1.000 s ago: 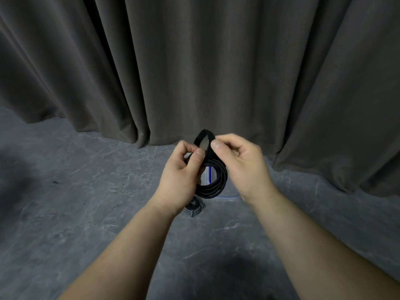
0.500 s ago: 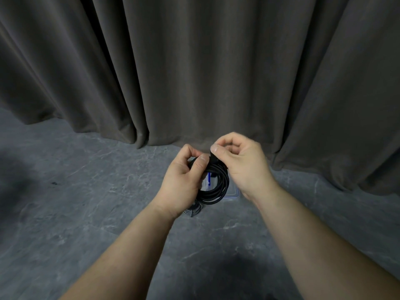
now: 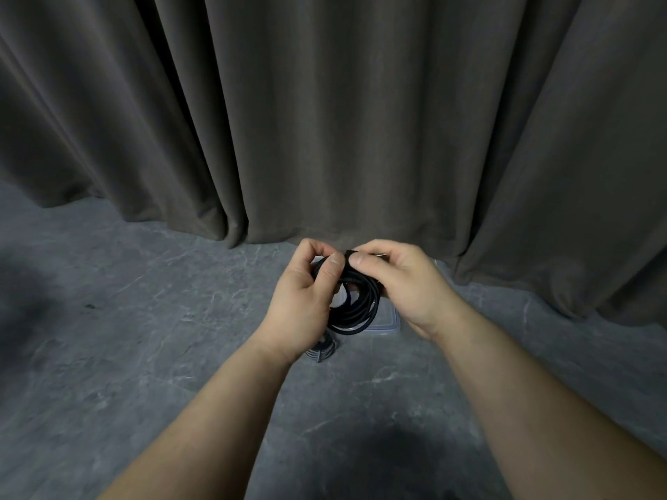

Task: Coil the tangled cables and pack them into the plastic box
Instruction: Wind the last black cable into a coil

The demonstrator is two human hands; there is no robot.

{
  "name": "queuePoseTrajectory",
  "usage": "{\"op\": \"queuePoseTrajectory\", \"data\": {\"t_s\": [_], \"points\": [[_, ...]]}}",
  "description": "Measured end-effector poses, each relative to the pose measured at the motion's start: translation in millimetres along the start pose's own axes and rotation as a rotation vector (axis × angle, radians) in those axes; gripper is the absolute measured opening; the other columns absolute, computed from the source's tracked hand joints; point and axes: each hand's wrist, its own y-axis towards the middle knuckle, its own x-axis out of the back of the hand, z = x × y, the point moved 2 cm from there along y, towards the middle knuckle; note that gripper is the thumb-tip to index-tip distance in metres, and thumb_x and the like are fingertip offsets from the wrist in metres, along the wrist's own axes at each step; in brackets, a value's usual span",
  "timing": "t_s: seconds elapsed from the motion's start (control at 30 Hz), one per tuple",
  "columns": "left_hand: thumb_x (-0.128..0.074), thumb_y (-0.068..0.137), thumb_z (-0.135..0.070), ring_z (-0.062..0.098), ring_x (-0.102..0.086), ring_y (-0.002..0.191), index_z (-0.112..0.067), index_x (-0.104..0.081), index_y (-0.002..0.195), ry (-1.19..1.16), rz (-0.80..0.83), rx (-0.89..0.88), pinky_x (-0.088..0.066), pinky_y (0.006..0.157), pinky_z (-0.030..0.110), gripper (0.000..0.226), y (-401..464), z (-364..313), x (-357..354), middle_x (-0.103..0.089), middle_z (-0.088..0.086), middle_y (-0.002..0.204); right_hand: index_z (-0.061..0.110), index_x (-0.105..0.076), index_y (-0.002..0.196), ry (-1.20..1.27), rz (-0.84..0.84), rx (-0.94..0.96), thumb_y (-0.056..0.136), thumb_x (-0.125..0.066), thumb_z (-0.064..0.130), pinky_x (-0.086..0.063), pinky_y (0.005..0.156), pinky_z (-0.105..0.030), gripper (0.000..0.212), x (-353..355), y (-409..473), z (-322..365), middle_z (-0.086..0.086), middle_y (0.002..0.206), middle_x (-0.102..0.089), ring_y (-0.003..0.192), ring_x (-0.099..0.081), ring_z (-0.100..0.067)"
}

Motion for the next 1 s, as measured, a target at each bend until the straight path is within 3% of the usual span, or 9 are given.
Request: {"op": "queuePoseTrajectory", "data": {"t_s": [0.17, 0.27, 0.47, 0.67, 0.8, 0.9, 1.0], "points": [[-0.046, 0.101, -0.018, -0.002, -0.055, 0.064, -0.011, -0.049, 0.089, 0.022, 0.027, 0.006, -0.044, 0.066, 0.012, 0.014, -0.2, -0.4, -0.2, -0.063, -0.014, 0.061, 0.014, -0.061, 0.083, 0.086, -0.022, -0.036, 0.092, -0.057, 0.006, -0.049, 0.065, -0.027, 0.013, -4.3, -1.3, 1.2, -0.005, 0.071, -0.061, 0.062, -0.056, -0.015], [-0.048, 0.1, -0.019, 0.006, -0.058, 0.07, -0.013, -0.05, 0.089, -0.006, 0.029, 0.033, -0.048, 0.069, 0.018, 0.013, 1.4, 3.3, 1.8, -0.065, -0.01, 0.067, 0.016, -0.058, 0.083, 0.111, -0.025, -0.052, 0.093, -0.056, 0.007, -0.047, 0.062, -0.026, 0.013, -5.8, -2.2, 0.2, -0.002, 0.066, -0.06, 0.06, -0.055, -0.014], [-0.047, 0.1, -0.016, -0.001, -0.053, 0.055, -0.012, -0.047, 0.088, -0.029, 0.027, 0.044, -0.045, 0.059, 0.015, 0.013, 1.1, -0.1, 1.5, -0.061, -0.016, 0.059, 0.017, -0.062, 0.086, 0.113, 0.006, -0.032, 0.079, -0.063, 0.021, -0.048, 0.067, -0.024, 0.007, -5.7, -1.4, -1.4, 0.004, 0.07, -0.065, 0.068, -0.061, -0.008], [-0.047, 0.1, -0.019, 0.004, -0.05, 0.053, -0.014, -0.048, 0.086, -0.004, -0.08, 0.047, -0.043, 0.055, 0.019, 0.015, 4.6, 4.9, 6.8, -0.057, -0.006, 0.062, 0.019, -0.059, 0.096, 0.055, 0.06, -0.031, 0.07, -0.065, 0.009, -0.051, 0.085, -0.035, 0.029, -6.1, -3.6, -2.8, -0.001, 0.09, -0.066, 0.086, -0.064, -0.017], [-0.047, 0.1, -0.017, 0.004, -0.051, 0.052, -0.012, -0.047, 0.087, -0.034, -0.13, 0.034, -0.042, 0.052, 0.018, 0.014, 5.7, 4.6, 6.8, -0.059, -0.009, 0.059, 0.018, -0.058, 0.095, -0.02, 0.072, -0.006, 0.08, -0.054, -0.015, -0.052, 0.085, -0.031, 0.037, -8.6, -6.3, -2.2, -0.003, 0.091, -0.072, 0.089, -0.069, -0.018], [-0.048, 0.1, -0.016, 0.0, -0.052, 0.054, -0.011, -0.047, 0.087, -0.009, -0.143, 0.005, -0.043, 0.056, 0.015, 0.014, 4.2, 2.7, 5.6, -0.059, -0.007, 0.065, 0.018, -0.059, 0.095, -0.016, 0.043, -0.014, 0.08, -0.053, -0.016, -0.052, 0.09, -0.038, 0.038, -7.4, -5.3, -3.7, -0.007, 0.092, -0.074, 0.093, -0.069, -0.025], [-0.048, 0.099, -0.014, -0.003, -0.051, 0.053, -0.01, -0.047, 0.086, -0.004, -0.16, -0.019, -0.041, 0.056, 0.011, 0.014, 3.8, 1.5, 5.6, -0.056, -0.007, 0.064, 0.019, -0.06, 0.096, -0.014, 0.046, -0.015, 0.08, -0.053, -0.017, -0.051, 0.089, -0.035, 0.04, -6.5, -3.7, -4.7, -0.003, 0.089, -0.074, 0.088, -0.068, -0.017]]}}
